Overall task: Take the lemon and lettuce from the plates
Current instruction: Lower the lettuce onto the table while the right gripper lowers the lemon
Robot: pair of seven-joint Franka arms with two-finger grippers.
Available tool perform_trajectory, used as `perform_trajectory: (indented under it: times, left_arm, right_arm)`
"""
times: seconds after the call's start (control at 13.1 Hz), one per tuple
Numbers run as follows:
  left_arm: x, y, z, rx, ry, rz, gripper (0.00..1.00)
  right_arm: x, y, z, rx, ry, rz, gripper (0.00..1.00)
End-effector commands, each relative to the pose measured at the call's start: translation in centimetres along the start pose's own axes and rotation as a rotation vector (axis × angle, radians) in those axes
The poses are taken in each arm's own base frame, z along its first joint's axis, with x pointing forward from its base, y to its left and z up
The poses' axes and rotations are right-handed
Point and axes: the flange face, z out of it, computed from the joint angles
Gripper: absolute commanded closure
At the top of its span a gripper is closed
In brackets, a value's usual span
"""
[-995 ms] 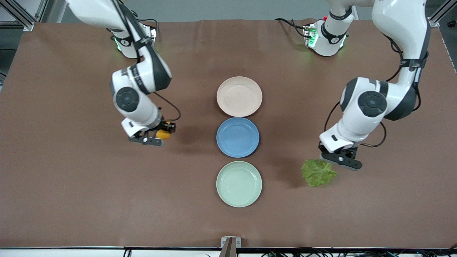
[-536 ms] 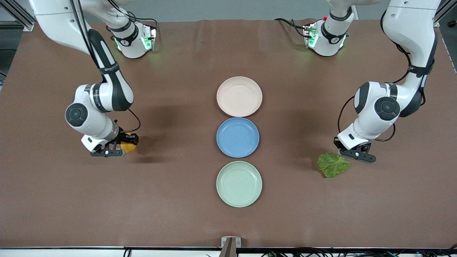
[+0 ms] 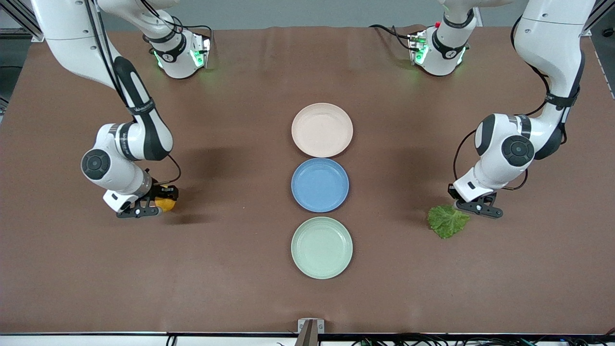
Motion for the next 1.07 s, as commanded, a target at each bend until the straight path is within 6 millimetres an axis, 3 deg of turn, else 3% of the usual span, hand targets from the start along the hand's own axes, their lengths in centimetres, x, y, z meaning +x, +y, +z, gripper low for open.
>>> perform_trajectory:
  times: [0.0, 0.08, 0.15, 0.31, 0.46, 0.84, 0.92, 0.99]
  left_arm:
    - [0.0, 0.6, 0.2, 0.001, 0.007, 0.0, 0.76]
    - [0.2, 0.6, 0.0, 0.003, 0.011, 0.004, 0.32]
    - [0.3, 0.7, -0.2, 0.003, 0.014, 0.01, 0.01]
    - [0.9, 0.7, -2.0, 0.011, 0.044, 0.02, 0.0]
    - [1.4, 1.1, -5.5, 0.018, 0.083, 0.011, 0.0]
    - [2.3, -0.1, -13.9, 0.058, 0.079, -0.026, 0.0]
    - [2.7, -0.6, -16.2, 0.067, 0.061, -0.035, 0.0]
    - [3.0, -0.9, -18.0, 0.072, 0.039, -0.044, 0.0]
  right_arm:
    - [0.3, -0.1, 0.3, 0.013, -0.002, -0.012, 0.99]
    - [0.2, -0.3, 0.6, 0.015, -0.01, -0.011, 0.99]
    - [0.1, -0.5, 0.9, 0.016, -0.019, -0.013, 0.98]
    - [0.0, -0.7, 1.2, 0.016, -0.027, -0.014, 0.98]
    - [-0.2, -1.2, 1.3, 0.02, -0.034, -0.021, 0.98]
    - [-0.3, -2.4, 1.4, 0.04, -0.05, -0.026, 0.89]
    - [-0.2, -2.4, 1.3, 0.041, -0.048, -0.025, 0.64]
    - [-0.1, -2.3, 1.2, 0.041, -0.043, -0.024, 0.01]
